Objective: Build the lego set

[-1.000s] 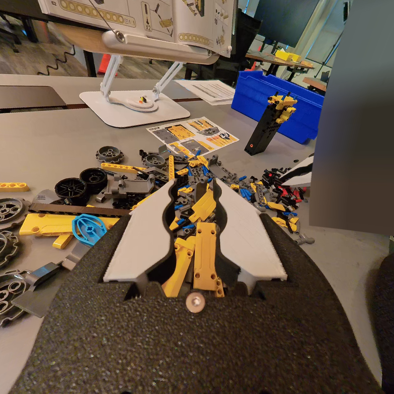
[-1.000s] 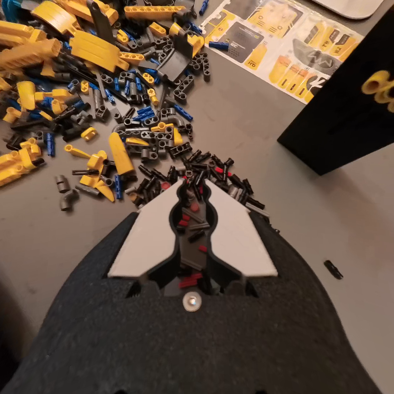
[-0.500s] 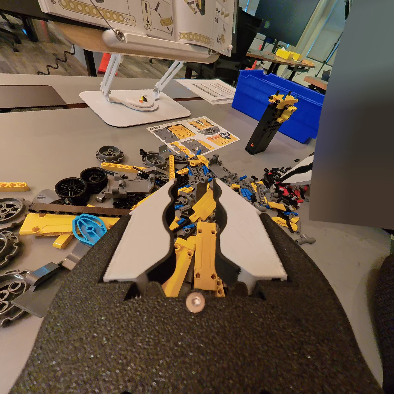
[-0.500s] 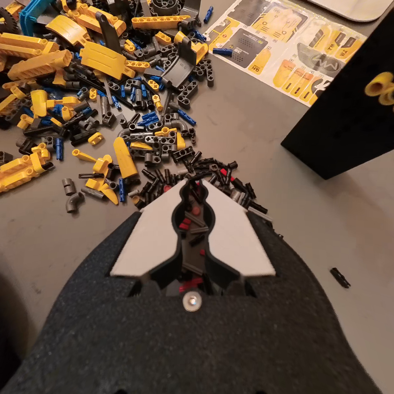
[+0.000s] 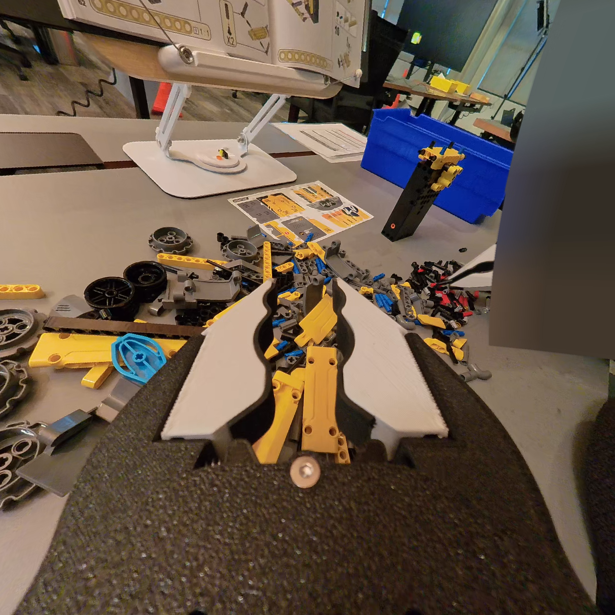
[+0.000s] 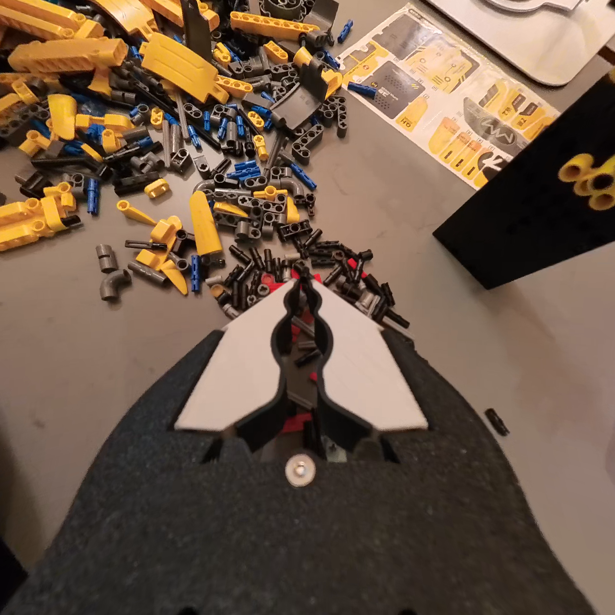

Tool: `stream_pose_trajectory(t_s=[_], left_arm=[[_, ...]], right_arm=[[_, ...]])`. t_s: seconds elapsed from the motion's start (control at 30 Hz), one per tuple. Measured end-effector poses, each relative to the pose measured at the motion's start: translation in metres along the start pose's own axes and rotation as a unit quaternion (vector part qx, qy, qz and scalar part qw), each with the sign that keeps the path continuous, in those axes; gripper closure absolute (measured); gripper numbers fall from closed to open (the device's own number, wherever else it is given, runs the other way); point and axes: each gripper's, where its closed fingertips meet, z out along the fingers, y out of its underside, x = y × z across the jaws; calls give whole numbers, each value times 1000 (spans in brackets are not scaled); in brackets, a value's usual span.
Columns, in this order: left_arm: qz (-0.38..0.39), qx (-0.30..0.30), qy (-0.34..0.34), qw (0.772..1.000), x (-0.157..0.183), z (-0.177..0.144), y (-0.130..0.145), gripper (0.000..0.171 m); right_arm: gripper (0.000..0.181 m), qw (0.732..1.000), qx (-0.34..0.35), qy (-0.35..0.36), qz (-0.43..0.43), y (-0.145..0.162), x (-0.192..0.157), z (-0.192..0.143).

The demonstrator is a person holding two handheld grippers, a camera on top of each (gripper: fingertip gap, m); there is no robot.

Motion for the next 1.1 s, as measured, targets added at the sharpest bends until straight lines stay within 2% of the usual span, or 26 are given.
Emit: stream_pose_trajectory(t_s=[0.37, 0.57, 0.77, 1.1], left_arm=[[0, 1, -1, 1000, 0, 0, 0, 139], [1, 0, -1, 1000, 0, 0, 0, 139], [0, 1, -1, 1000, -1, 0, 0, 139], [-2, 0, 2, 1000, 0, 0, 0, 139]], right_arm=[[176, 1000, 0, -28, 0, 0, -6, -2], [169, 999, 25, -20, 7, -15, 6, 0], [169, 1000, -2, -26, 7, -10, 13, 20], [167, 999, -16, -27, 12, -5, 15, 25]])
